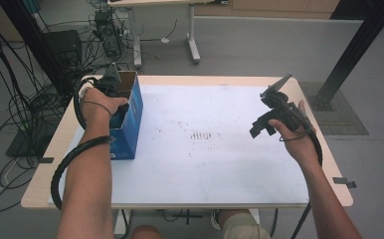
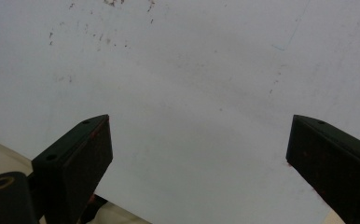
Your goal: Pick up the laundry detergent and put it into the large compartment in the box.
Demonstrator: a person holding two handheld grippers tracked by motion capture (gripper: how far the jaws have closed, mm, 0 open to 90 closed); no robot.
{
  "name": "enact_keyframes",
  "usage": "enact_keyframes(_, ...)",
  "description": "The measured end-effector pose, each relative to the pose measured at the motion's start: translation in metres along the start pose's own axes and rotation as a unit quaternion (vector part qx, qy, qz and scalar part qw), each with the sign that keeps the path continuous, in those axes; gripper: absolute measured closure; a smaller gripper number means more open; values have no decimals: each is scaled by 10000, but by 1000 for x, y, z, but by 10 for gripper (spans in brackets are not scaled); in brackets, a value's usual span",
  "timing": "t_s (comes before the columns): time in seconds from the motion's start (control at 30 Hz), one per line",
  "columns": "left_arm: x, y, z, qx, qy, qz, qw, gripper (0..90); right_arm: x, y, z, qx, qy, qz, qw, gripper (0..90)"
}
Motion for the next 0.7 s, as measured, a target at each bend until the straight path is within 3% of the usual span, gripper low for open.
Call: enact_keyframes(0.7, 1, 0, 0, 13, -12, -17, 10000, 378, 0, 0, 0, -9, -9, 1, 10000, 68)
Point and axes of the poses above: each handheld gripper's, and its own axes: y roughly backward along the jaws, z roughly out of its underside, x roughly to its right, the point moved 7 cm from there along -y, roughly forward along the jaws, and after that the axes turned 3 degrees about x, right-handed, at the moved point
